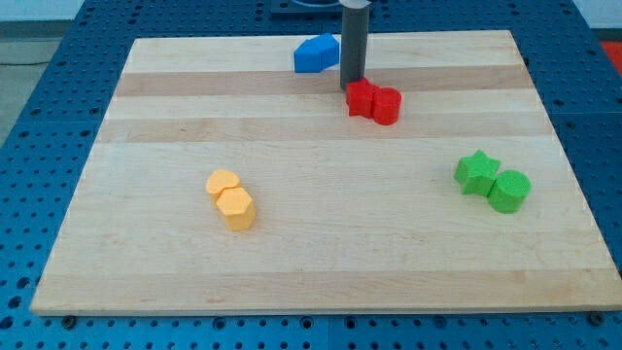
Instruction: Separate the red blocks
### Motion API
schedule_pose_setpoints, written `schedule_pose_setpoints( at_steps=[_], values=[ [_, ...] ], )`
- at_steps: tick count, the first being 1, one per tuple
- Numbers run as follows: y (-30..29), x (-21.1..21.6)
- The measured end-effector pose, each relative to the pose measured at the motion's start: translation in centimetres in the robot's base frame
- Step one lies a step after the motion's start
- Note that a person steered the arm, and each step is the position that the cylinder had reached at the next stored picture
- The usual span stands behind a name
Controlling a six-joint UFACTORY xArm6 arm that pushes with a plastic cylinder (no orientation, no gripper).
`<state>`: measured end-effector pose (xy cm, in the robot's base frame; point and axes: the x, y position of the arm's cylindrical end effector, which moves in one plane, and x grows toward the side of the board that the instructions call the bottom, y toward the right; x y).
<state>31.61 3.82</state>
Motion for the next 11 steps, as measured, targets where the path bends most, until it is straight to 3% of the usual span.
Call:
schedule_pose_setpoints(
  at_steps=[2, 5, 7, 10, 11],
  values=[
    [0.3, 0.9],
    [6.0, 2.5],
    [1.5, 5.1],
    [-1.7, 4.8],
    [3.8, 3.1]
  ],
)
